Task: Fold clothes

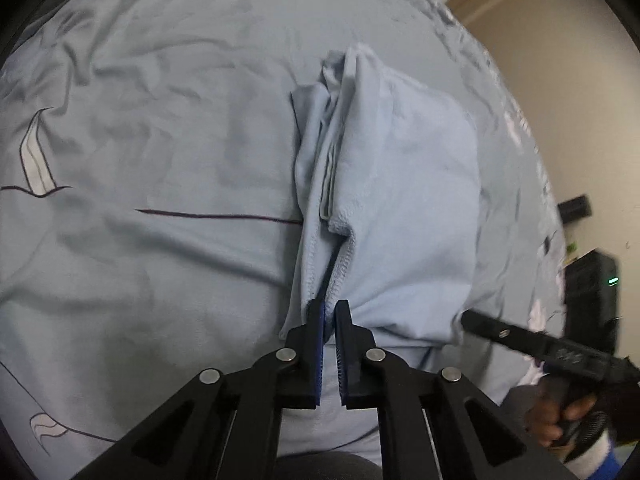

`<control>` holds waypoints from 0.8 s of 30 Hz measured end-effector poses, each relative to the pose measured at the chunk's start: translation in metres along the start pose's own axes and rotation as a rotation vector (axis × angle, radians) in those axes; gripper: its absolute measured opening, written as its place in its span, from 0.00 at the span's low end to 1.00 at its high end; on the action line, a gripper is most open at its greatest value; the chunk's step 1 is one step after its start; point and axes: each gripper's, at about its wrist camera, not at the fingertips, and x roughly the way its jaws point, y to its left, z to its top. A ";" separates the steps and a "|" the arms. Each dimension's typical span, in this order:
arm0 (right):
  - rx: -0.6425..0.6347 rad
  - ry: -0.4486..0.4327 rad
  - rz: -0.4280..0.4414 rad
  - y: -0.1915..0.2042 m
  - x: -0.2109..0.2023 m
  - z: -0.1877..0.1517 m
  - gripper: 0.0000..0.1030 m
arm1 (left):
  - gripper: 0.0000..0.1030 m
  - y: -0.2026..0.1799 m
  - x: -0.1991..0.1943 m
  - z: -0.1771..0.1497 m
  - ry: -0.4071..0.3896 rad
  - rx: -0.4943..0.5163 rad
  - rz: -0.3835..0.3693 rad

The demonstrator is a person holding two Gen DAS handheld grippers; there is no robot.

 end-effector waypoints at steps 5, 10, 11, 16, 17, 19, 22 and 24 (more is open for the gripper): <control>0.035 0.011 0.036 -0.008 0.009 -0.006 0.44 | 0.13 0.010 -0.024 -0.003 -0.073 -0.071 -0.017; 0.068 0.006 0.099 -0.013 0.002 -0.007 0.07 | 0.27 0.025 -0.041 -0.005 -0.120 -0.139 -0.045; 0.075 0.004 0.113 -0.014 -0.001 -0.007 0.06 | 0.27 0.025 -0.043 -0.003 -0.127 -0.144 -0.047; 0.039 0.004 0.141 -0.022 -0.031 0.000 0.05 | 0.28 0.009 -0.039 0.007 -0.121 -0.115 -0.052; 0.012 0.008 0.124 -0.028 -0.043 0.003 0.05 | 0.30 0.004 -0.037 0.009 -0.115 -0.098 -0.052; -0.044 0.015 0.086 -0.041 -0.067 0.013 0.05 | 0.33 -0.007 -0.033 0.014 -0.102 -0.063 -0.054; -0.135 0.023 0.007 -0.066 -0.103 0.042 0.05 | 0.39 -0.025 -0.024 0.023 -0.081 -0.011 -0.058; -0.168 0.041 -0.063 -0.087 -0.121 0.065 0.05 | 0.40 -0.039 -0.014 0.030 -0.059 0.026 -0.059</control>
